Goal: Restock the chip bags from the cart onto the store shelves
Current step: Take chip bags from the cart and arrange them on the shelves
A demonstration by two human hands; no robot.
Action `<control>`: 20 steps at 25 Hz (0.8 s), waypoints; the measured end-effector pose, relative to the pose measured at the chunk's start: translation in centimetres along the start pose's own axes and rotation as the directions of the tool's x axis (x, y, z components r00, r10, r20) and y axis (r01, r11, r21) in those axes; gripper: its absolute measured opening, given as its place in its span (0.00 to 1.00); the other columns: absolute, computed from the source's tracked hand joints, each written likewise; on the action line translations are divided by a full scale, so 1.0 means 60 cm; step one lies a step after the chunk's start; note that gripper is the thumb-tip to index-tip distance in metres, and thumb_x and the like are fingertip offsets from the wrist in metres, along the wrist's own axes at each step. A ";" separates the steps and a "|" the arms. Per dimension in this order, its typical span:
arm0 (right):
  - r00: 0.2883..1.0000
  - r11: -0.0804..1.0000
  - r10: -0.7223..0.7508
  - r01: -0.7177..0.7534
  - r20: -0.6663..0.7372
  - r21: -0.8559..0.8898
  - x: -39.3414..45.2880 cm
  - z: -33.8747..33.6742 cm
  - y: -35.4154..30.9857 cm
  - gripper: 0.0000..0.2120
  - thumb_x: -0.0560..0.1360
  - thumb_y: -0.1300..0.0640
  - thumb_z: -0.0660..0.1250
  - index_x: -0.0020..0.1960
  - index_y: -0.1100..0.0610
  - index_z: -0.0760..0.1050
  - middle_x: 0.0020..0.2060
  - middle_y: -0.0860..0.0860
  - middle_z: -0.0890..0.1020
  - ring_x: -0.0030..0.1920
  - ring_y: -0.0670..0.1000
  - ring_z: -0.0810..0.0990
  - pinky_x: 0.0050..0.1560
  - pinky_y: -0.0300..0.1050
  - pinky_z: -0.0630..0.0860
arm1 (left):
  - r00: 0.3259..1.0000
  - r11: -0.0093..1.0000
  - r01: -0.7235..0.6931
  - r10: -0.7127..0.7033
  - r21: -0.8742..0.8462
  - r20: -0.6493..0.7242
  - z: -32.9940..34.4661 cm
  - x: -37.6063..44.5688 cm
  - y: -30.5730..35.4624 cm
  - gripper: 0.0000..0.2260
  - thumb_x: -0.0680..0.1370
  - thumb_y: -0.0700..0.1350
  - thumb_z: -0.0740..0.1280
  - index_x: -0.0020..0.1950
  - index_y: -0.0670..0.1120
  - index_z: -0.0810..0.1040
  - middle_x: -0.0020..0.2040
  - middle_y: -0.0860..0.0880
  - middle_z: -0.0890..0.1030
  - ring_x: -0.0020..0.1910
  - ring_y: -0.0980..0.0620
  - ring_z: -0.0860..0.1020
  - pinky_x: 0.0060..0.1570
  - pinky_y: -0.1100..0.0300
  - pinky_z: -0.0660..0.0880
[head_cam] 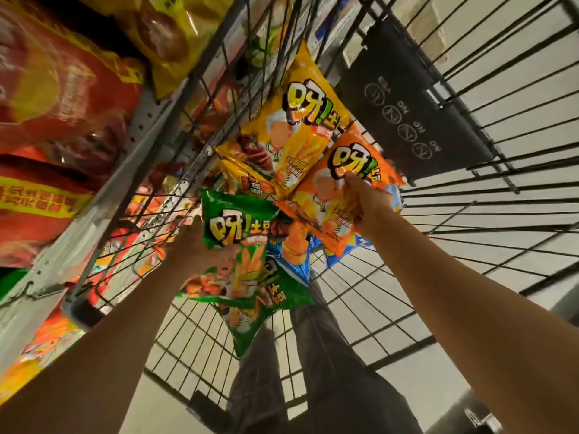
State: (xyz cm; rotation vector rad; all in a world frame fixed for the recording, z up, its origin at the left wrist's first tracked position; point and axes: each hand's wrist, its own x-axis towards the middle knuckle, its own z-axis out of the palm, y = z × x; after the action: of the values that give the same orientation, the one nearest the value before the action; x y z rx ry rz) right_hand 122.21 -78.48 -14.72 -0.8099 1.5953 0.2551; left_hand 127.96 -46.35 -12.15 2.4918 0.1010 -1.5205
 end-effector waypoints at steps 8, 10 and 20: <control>0.998 0.996 -0.047 0.050 0.050 -0.071 -0.033 -0.021 -0.001 0.28 0.72 0.61 0.77 0.69 0.58 0.72 0.60 0.60 0.83 0.56 0.60 0.84 0.56 0.61 0.81 | 0.997 0.893 -0.005 -0.031 -0.449 -0.073 0.092 -0.069 -0.052 0.27 0.74 0.50 0.77 0.69 0.48 0.71 0.57 0.51 0.80 0.50 0.51 0.78 0.45 0.58 0.72; 0.997 0.995 -0.016 0.024 0.081 -0.096 -0.051 -0.029 -0.004 0.21 0.74 0.60 0.76 0.64 0.60 0.75 0.58 0.60 0.84 0.55 0.60 0.84 0.53 0.57 0.82 | 0.989 0.838 -0.001 -0.081 -0.545 -0.126 0.103 -0.092 -0.055 0.24 0.74 0.50 0.77 0.66 0.46 0.73 0.58 0.47 0.82 0.56 0.44 0.81 0.53 0.48 0.78; 0.947 0.973 -0.213 0.227 0.240 -0.033 -0.221 -0.085 0.050 0.31 0.71 0.58 0.79 0.70 0.56 0.71 0.58 0.57 0.85 0.54 0.59 0.86 0.52 0.59 0.83 | 0.897 0.758 -0.210 -0.102 -0.618 -0.429 0.112 -0.256 -0.044 0.15 0.74 0.56 0.75 0.54 0.56 0.74 0.46 0.52 0.84 0.46 0.46 0.83 0.45 0.49 0.78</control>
State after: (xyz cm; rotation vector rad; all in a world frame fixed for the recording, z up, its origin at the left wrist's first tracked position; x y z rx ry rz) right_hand 116.19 -74.68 -2.09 -0.9604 1.2681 0.2302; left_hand 114.54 -44.41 -1.90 2.1501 0.5315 -0.6705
